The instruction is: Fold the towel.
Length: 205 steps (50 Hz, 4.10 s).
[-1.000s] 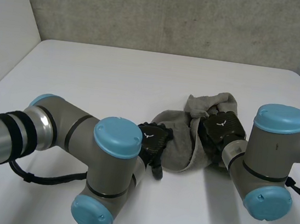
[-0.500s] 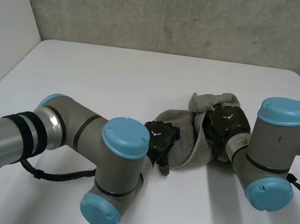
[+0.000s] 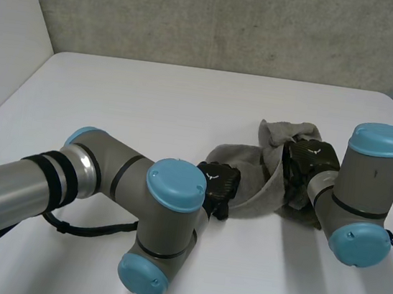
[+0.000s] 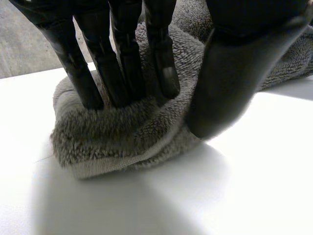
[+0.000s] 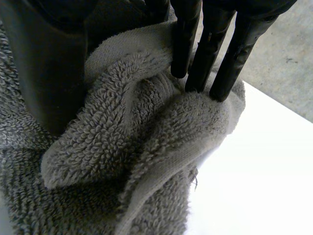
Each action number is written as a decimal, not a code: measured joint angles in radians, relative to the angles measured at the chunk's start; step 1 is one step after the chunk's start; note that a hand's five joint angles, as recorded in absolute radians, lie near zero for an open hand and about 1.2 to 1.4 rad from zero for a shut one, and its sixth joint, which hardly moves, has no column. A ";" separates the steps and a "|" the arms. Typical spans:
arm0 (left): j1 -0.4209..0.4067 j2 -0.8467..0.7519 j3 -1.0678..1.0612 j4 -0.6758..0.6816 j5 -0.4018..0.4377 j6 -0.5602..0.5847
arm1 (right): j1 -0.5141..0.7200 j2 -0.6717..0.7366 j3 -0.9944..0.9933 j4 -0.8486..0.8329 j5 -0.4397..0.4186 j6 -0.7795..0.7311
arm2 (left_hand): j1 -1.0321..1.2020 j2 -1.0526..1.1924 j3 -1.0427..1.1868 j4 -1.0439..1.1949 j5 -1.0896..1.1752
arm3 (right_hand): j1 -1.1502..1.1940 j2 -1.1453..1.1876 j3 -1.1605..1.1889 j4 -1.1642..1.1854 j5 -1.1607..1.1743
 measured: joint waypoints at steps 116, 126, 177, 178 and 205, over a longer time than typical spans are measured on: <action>0.444 0.655 0.117 0.088 0.028 0.296 | -0.185 -0.321 -0.552 -0.182 -0.353 0.462 | 0.415 0.400 0.432 0.448 0.423 | 0.755 0.720 0.744 0.749 0.750; 0.470 0.706 -0.387 0.162 0.137 0.274 | -0.250 -0.303 -0.208 0.030 -0.567 0.382 | 0.415 0.400 0.432 0.449 0.423 | 0.755 0.720 0.744 0.749 0.750; 0.513 0.589 -0.644 0.313 0.194 0.271 | -0.136 -0.343 0.283 0.163 -0.395 0.010 | 0.415 0.400 0.432 0.449 0.423 | -0.214 -0.194 -0.207 -0.217 -0.237; 0.518 0.572 -0.621 0.298 0.194 0.270 | -0.121 -0.349 0.297 0.155 -0.395 0.011 | 0.415 0.400 0.432 0.449 0.423 | -0.214 -0.194 -0.207 -0.217 -0.230; 0.553 0.443 -0.504 0.235 0.194 0.204 | 0.057 -0.134 0.256 -0.028 -0.325 0.245 | 0.415 0.400 0.432 0.449 0.423 | -0.204 -0.192 -0.205 -0.213 -0.166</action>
